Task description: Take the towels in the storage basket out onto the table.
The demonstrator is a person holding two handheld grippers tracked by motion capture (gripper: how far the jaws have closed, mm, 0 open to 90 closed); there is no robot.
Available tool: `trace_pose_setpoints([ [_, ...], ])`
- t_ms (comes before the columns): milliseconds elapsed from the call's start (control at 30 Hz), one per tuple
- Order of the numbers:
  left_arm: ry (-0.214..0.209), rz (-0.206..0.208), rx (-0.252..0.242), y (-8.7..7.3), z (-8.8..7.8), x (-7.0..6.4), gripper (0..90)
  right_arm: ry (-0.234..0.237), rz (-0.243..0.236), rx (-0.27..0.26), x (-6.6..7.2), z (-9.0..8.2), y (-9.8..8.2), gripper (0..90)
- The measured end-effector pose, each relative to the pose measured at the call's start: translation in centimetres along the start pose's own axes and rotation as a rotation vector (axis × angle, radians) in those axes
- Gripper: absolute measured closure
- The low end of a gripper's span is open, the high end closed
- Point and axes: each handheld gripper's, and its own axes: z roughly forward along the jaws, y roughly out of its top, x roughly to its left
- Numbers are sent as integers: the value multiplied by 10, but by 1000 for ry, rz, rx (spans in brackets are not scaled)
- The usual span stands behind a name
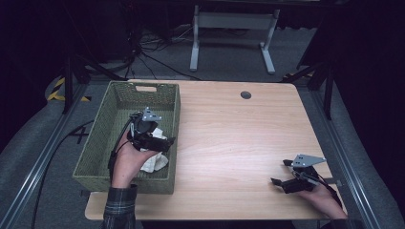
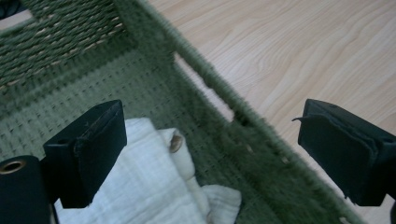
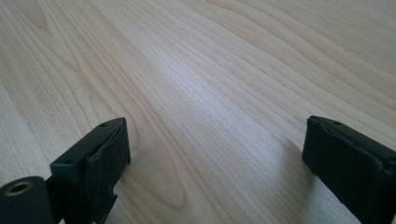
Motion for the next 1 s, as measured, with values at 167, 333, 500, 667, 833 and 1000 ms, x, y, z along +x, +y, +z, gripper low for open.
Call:
trace_pose_setpoints([
  [167, 23, -22, 19, -9, 4, 12, 83, 0, 0, 0, 0, 0, 0, 79],
  [333, 49, -18, 55, -16, 14, 21, 83, 0, 0, 0, 0, 0, 0, 79],
  [500, 44, -23, 102, -24, 27, 28, 75, 2, 2, 0, 0, 0, 0, 79],
  [667, 41, -37, 163, -29, 39, 33, 72, 2, 1, 0, 0, 0, 0, 79],
  [833, 41, -49, 211, -34, 47, 36, 67, 2, 1, 0, 0, 0, 0, 79],
  [1000, 67, -53, 262, -36, 53, 37, 69, 0, -1, 0, 0, 0, 0, 79],
])
